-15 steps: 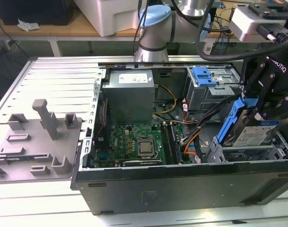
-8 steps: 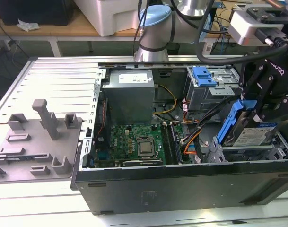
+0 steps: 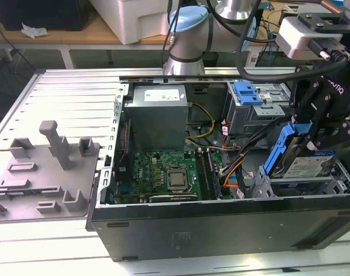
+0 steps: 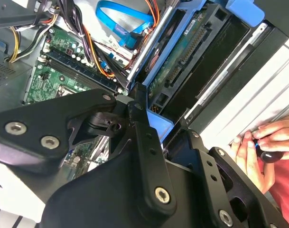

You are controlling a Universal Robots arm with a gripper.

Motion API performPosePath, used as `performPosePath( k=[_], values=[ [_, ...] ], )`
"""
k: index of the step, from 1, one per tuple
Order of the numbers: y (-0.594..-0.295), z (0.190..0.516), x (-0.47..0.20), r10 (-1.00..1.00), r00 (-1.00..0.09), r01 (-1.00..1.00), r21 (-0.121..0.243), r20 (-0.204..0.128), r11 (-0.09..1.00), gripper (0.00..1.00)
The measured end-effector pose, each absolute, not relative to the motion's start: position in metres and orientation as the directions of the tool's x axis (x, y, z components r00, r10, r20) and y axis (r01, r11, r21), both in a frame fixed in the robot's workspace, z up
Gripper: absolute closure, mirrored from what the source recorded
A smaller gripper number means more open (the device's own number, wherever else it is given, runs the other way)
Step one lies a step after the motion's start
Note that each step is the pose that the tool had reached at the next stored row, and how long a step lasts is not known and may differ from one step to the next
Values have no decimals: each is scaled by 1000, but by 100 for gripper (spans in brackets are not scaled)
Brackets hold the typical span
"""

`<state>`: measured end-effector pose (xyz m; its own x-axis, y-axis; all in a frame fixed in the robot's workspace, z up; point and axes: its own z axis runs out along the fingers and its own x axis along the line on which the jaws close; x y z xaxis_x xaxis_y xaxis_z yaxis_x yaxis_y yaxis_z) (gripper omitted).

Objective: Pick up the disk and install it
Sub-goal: 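Insert the disk into the insertion slot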

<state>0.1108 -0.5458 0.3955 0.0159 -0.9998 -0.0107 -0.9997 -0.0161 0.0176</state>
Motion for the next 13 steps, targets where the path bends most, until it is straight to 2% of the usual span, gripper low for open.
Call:
performPosePath(
  k=[11, 12, 13],
  values=[
    [-546, 395, 111, -1000, 16, -1000, 18, -11, -16, 62],
    [-546, 395, 111, -1000, 16, -1000, 18, -11, -16, 56],
    [-546, 395, 111, -1000, 16, -1000, 18, -11, -16, 56]
  ],
)
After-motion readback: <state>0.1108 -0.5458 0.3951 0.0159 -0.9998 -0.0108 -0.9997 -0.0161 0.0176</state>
